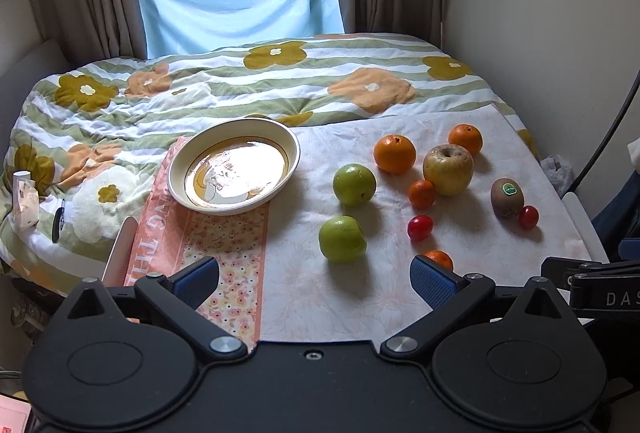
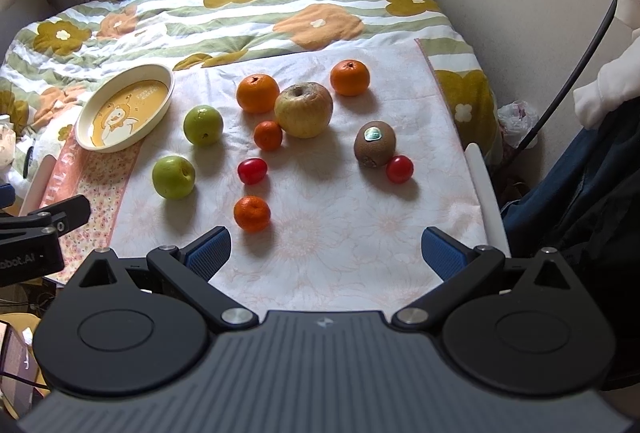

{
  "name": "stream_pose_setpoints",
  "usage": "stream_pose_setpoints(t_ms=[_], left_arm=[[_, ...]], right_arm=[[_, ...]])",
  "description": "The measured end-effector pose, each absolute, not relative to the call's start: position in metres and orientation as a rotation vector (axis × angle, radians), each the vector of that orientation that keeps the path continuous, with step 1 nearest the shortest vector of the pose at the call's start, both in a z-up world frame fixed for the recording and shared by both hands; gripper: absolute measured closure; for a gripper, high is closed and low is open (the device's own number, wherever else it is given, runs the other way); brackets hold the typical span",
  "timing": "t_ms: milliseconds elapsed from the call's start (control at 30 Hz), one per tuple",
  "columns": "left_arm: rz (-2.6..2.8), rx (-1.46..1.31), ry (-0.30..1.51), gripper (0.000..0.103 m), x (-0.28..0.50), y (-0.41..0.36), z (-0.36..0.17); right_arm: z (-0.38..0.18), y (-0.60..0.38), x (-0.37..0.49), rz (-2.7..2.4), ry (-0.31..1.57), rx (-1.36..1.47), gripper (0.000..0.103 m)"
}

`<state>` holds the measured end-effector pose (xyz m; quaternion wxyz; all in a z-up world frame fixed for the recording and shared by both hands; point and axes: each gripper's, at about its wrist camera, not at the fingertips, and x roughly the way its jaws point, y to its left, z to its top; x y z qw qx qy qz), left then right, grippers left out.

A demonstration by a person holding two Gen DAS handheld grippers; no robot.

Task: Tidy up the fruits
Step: 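Close the left gripper on the green apple while the right gripper closes on the brown apple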

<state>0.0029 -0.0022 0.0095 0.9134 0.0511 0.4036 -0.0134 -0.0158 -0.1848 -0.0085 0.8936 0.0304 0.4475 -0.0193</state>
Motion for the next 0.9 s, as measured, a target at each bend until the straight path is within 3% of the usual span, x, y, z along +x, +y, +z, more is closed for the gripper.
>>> stream_pose_setpoints(t_ms=[900], left_arm=[[0.073,0.080,0.816,0.002,0.061,-0.021,-0.072]], right_arm=[[-0.079,-0.216,0.089,0.189,0.829,-0.082,0.000]])
